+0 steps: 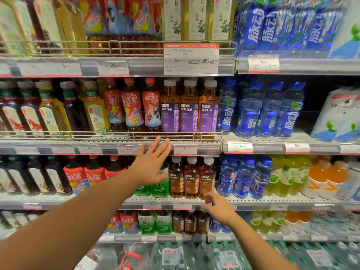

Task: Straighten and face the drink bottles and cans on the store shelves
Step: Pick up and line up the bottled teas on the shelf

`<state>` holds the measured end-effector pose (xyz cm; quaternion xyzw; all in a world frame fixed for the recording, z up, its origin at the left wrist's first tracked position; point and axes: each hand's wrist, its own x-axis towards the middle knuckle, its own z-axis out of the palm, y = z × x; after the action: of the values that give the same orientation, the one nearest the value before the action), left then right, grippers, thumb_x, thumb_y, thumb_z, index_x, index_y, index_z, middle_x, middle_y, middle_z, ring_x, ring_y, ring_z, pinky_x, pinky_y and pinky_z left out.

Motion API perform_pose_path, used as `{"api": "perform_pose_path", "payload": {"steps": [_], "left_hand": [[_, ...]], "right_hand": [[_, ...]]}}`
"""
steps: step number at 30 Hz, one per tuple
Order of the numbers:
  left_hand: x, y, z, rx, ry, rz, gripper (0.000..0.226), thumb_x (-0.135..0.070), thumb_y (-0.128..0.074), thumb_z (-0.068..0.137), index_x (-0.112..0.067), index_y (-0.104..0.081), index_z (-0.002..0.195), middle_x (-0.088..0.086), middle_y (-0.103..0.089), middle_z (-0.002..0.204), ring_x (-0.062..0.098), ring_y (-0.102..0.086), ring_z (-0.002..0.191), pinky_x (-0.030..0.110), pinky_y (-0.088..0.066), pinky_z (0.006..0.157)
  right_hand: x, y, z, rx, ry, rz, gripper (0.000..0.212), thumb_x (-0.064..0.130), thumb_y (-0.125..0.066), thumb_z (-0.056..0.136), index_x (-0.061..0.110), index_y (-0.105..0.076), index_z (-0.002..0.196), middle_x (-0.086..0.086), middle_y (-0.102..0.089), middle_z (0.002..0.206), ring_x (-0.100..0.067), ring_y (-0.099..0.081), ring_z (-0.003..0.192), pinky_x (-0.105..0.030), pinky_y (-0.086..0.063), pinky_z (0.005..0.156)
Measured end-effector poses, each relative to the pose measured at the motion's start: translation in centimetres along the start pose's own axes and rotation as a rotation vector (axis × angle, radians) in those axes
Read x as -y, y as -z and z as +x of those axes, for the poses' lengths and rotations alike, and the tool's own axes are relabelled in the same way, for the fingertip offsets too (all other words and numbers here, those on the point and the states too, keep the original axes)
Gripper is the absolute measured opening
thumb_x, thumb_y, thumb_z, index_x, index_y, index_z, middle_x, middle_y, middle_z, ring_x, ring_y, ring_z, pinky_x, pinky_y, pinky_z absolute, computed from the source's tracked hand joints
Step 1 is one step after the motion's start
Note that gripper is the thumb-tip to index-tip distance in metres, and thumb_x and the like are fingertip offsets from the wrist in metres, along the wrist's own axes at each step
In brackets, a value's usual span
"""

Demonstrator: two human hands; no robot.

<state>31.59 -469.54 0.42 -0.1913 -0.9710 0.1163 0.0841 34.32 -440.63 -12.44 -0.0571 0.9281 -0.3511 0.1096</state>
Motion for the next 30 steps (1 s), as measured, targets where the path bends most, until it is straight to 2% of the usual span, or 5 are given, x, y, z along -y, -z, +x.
{"api": "perform_pose_path", "payload": {"steps": [4,10,16,22,30], "left_hand": [[-1.1,2.2,-1.8,0.072,0.097,-0.118,0.087,-0.054,-0.046,0.097,-0.02,0.0,0.162,-0.001,0.012,0.169,0.03,0.021,0.153,0.062,-0.004,0.122],[3.8,6.9,-10.8,0.126,0.199,-0.342,0.059,-0.055,-0.048,0.098,-0.027,-0.044,0.15,0.002,-0.066,0.131,0.021,-0.061,0.115,0.039,-0.051,0.096],[8.6,7.6,-22.8,0.5,0.267,-0.555,0.066,-0.064,-0.053,0.095,-0.033,-0.04,0.152,-0.011,-0.055,0.145,0.013,-0.053,0.13,0.033,-0.041,0.108],[16.2,3.6,-34.2,0.422,0.329,-0.608,0.093,-0.095,-0.042,0.071,-0.039,-0.047,0.145,-0.02,-0.065,0.128,-0.001,-0.062,0.111,0.031,-0.049,0.102],[25.5,2.1,-41.2,0.536,0.303,-0.496,0.065,-0.063,-0.053,0.094,-0.035,-0.041,0.151,-0.013,-0.059,0.14,0.004,-0.057,0.122,0.02,-0.042,0.1]], "right_hand": [[2.0,1.6,-2.4,0.024,0.147,0.004,0.023,0.031,-0.067,0.096,0.028,-0.064,0.119,0.01,-0.068,0.104,-0.006,-0.066,0.092,-0.026,-0.055,0.086],[9.0,1.9,-4.4,-0.064,0.347,0.054,0.009,0.023,-0.066,0.097,0.03,-0.068,0.103,0.008,-0.075,0.085,-0.001,-0.071,0.071,-0.029,-0.061,0.072],[19.5,-1.4,-5.9,0.195,0.488,-0.15,0.026,0.039,-0.068,0.096,0.029,-0.065,0.119,0.007,-0.071,0.089,-0.003,-0.07,0.078,-0.024,-0.054,0.073],[31.2,-8.0,-6.2,0.102,0.641,-0.243,0.028,0.042,-0.066,0.095,0.029,-0.066,0.12,0.015,-0.066,0.106,-0.005,-0.062,0.095,-0.027,-0.05,0.082],[39.2,-12.3,-6.7,0.018,0.551,-0.206,0.029,0.042,-0.067,0.094,0.029,-0.068,0.119,0.011,-0.067,0.107,-0.002,-0.064,0.09,-0.021,-0.054,0.07]]}}
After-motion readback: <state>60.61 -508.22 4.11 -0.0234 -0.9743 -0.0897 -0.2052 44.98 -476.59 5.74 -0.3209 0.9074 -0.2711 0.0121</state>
